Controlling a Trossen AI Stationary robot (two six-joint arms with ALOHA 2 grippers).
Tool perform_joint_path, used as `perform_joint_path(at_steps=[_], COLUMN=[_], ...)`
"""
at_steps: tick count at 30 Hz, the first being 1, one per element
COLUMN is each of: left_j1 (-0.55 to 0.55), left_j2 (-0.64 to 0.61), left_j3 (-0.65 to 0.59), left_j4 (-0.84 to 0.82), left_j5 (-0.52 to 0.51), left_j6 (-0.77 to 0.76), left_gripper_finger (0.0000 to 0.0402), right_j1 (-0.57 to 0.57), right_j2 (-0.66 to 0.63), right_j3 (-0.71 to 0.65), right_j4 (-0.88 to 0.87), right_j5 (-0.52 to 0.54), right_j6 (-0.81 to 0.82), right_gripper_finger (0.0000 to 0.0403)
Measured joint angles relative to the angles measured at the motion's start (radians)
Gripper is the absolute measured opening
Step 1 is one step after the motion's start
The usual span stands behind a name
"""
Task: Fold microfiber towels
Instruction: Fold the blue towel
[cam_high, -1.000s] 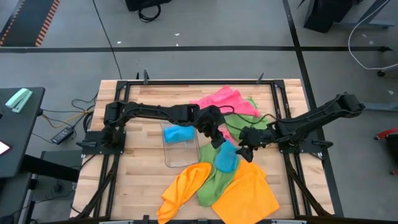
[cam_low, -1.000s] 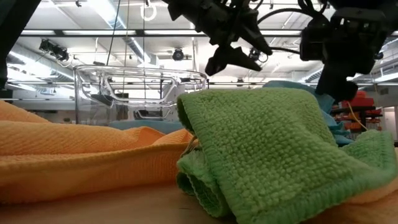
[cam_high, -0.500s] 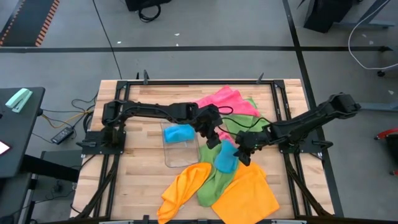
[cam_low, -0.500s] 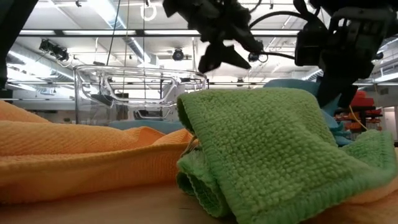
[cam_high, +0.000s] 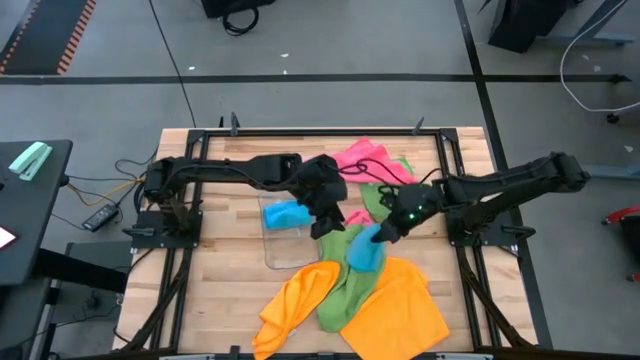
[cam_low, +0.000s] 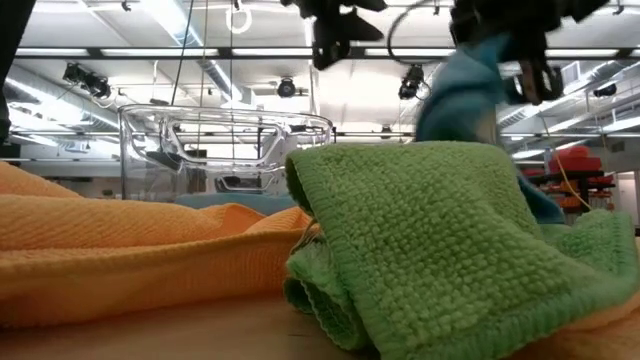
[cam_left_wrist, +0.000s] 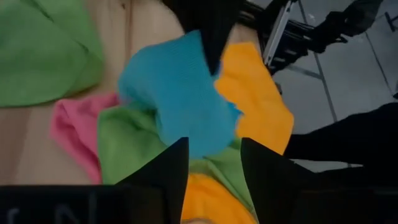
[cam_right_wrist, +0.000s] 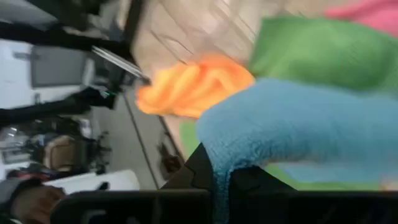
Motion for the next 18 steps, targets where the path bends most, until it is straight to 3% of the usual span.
perform_joint_path(at_steps=[9,18], left_j1=[-0.006,-0.007], left_j2=[-0.026,-0.063], left_j3=[0.0,0.0], left_j4=[-0.014,-0.055], left_j5=[-0.005,-0.081], left_j6=[-0.022,-0.015], left_gripper_finger=[0.0147,0.016], right_j1=[-0.077,-0.134], right_j2=[-0.003,-0.005], right_j3=[0.191,0.274], right_j4=[-0.12,-0.17], right_j5=[0.026,0.077], right_j6=[-0.031,-0.012], right_gripper_finger=[0.0013,0.0013])
